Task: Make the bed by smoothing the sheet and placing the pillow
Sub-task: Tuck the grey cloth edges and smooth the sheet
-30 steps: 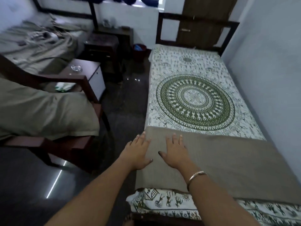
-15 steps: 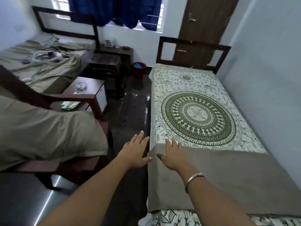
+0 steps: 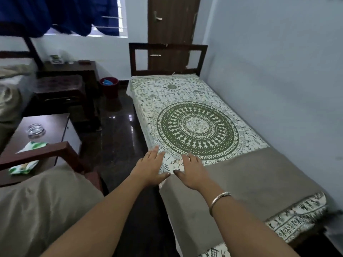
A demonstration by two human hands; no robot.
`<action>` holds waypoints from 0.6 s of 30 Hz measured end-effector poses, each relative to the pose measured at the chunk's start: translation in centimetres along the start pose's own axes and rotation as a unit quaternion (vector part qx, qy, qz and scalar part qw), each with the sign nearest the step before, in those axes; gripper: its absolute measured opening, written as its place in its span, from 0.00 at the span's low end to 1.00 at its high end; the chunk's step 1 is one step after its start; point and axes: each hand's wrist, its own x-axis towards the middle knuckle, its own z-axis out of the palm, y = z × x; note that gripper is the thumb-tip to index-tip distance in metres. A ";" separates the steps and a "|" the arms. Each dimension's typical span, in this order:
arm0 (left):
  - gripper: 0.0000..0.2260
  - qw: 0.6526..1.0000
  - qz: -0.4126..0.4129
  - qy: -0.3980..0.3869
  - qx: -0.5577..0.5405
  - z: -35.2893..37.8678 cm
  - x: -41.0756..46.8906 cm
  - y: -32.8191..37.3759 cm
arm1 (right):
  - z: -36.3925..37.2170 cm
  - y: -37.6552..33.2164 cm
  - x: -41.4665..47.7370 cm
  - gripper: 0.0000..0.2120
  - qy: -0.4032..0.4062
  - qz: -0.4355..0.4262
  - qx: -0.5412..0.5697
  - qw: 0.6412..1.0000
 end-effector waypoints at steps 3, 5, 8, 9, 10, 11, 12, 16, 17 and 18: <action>0.37 0.999 0.029 -0.022 0.005 0.0 4.3 0.5 | -1.4 2.1 2.6 0.34 0.015 0.031 0.003 0.999; 0.37 0.997 0.066 -0.024 0.033 -0.4 7.4 0.7 | -2.0 3.5 5.0 0.34 0.019 0.051 0.012 0.998; 0.37 0.994 0.090 -0.007 0.056 -1.8 12.0 -0.1 | -2.8 4.6 9.4 0.34 0.016 0.061 0.025 0.998; 0.37 0.995 0.084 -0.006 0.050 -2.6 13.3 -0.6 | -3.2 4.5 10.9 0.34 0.016 0.060 0.030 0.998; 0.37 0.996 0.077 -0.005 0.046 -3.4 14.6 -1.2 | -3.6 4.3 12.3 0.34 0.015 0.057 0.031 0.998; 0.37 0.996 0.072 -0.004 0.047 -4.1 15.9 -1.9 | -4.1 4.0 13.8 0.34 0.013 0.050 0.028 0.998; 0.37 0.996 0.068 -0.004 0.050 -4.7 17.1 -2.6 | -4.6 3.6 15.2 0.34 0.010 0.044 0.028 0.999; 0.37 0.997 0.053 -0.015 0.046 -6.4 22.5 -4.9 | -6.9 2.8 20.6 0.34 0.016 0.044 0.050 0.998; 0.37 0.997 0.055 -0.020 0.046 -6.7 23.9 -5.3 | -7.4 2.9 21.9 0.34 0.013 0.049 0.050 0.997; 0.37 0.997 0.059 -0.024 0.045 -6.9 25.5 -5.7 | -7.8 3.0 23.2 0.34 0.011 0.057 0.053 0.997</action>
